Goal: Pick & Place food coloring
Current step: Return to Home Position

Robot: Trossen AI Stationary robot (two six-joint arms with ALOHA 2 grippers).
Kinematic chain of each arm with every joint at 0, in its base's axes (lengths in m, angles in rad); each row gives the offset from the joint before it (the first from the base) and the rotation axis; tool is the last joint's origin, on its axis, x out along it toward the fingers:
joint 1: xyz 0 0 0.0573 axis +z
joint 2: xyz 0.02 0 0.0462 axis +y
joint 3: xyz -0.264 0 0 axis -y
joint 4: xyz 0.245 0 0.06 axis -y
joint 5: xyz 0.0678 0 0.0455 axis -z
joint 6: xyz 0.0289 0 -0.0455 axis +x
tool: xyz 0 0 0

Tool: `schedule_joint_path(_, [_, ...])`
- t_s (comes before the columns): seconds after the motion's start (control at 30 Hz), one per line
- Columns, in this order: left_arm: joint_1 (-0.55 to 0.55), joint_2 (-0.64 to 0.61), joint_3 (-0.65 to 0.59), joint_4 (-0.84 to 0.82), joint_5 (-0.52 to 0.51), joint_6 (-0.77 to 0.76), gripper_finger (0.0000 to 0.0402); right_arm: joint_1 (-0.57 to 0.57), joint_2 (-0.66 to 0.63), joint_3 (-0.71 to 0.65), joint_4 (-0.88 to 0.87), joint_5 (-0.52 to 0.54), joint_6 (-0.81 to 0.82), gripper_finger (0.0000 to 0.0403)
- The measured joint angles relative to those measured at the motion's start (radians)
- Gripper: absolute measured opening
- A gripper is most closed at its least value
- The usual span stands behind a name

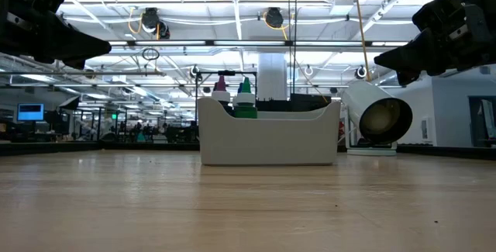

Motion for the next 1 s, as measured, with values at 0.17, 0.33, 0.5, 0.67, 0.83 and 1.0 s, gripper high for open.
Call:
schedule_joint_path(0.17, [0.000, 0.000, 0.000, 0.000, 0.000, 0.000, 0.0040, 0.000, 0.000, 0.000, 0.000, 0.000, 0.000, 0.0000])
schedule_joint_path(0.33, [0.000, 0.000, 0.000, 0.000, 0.000, 0.000, 0.0040, 0.000, 0.000, 0.000, 0.000, 0.000, 0.000, 0.0000])
schedule_joint_path(0.5, [0.000, 0.000, 0.000, 0.000, 0.000, 0.000, 0.0040, 0.000, 0.000, 0.000, 0.000, 0.000, 0.000, 0.0000])
schedule_joint_path(0.67, [0.000, 0.000, 0.000, 0.000, 0.000, 0.000, 0.0040, 0.000, 0.000, 0.000, 0.000, 0.000, 0.000, 0.0000])
schedule_joint_path(0.83, [0.000, 0.000, 0.000, 0.000, 0.000, 0.000, 0.0040, 0.000, 0.000, 0.000, 0.000, 0.000, 0.000, 0.0000])
schedule_joint_path(1.0, [0.000, 0.000, 0.000, 0.000, 0.000, 0.000, 0.0040, 0.000, 0.000, 0.000, 0.000, 0.000, 0.000, 0.0000])
